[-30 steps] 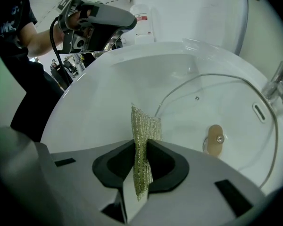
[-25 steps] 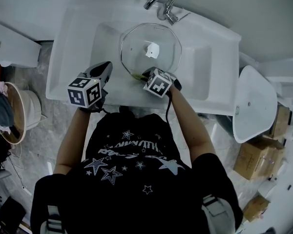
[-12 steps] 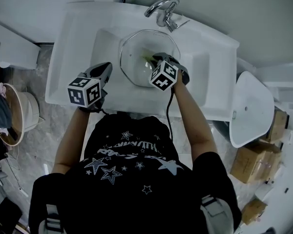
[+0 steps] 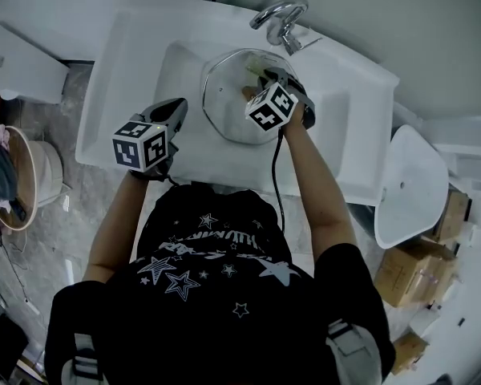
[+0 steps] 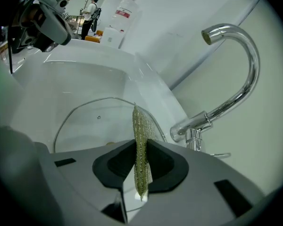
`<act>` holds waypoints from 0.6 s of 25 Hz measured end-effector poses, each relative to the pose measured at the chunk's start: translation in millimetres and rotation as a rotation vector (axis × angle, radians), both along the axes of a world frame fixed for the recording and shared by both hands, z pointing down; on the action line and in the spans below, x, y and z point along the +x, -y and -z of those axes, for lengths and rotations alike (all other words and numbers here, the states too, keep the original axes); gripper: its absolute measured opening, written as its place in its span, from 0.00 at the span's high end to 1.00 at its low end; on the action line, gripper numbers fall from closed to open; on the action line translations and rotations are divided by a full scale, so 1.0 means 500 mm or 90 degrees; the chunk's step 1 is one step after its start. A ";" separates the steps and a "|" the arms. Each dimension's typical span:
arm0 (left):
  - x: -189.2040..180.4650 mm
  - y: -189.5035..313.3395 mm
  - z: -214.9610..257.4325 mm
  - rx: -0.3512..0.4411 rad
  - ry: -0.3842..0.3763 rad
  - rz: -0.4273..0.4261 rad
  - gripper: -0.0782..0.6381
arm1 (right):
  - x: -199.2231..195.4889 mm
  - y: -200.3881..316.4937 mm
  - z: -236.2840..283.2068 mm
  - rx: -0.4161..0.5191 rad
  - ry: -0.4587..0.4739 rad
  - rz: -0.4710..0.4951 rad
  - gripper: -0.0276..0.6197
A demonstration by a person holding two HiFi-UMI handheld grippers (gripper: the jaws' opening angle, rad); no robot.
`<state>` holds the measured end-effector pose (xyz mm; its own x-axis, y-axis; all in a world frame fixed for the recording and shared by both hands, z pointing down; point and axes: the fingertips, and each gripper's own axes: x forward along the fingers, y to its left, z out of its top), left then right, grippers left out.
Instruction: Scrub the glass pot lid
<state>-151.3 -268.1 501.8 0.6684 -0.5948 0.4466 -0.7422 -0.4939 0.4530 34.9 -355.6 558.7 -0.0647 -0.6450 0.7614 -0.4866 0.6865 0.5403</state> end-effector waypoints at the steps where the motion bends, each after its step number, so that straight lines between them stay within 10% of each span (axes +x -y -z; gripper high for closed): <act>1: -0.002 0.001 -0.001 -0.001 0.000 0.001 0.88 | 0.000 0.006 0.001 0.007 -0.001 0.000 0.85; 15: -0.013 -0.003 -0.013 -0.013 0.004 0.006 0.88 | -0.036 -0.026 -0.068 -0.040 0.003 0.099 0.85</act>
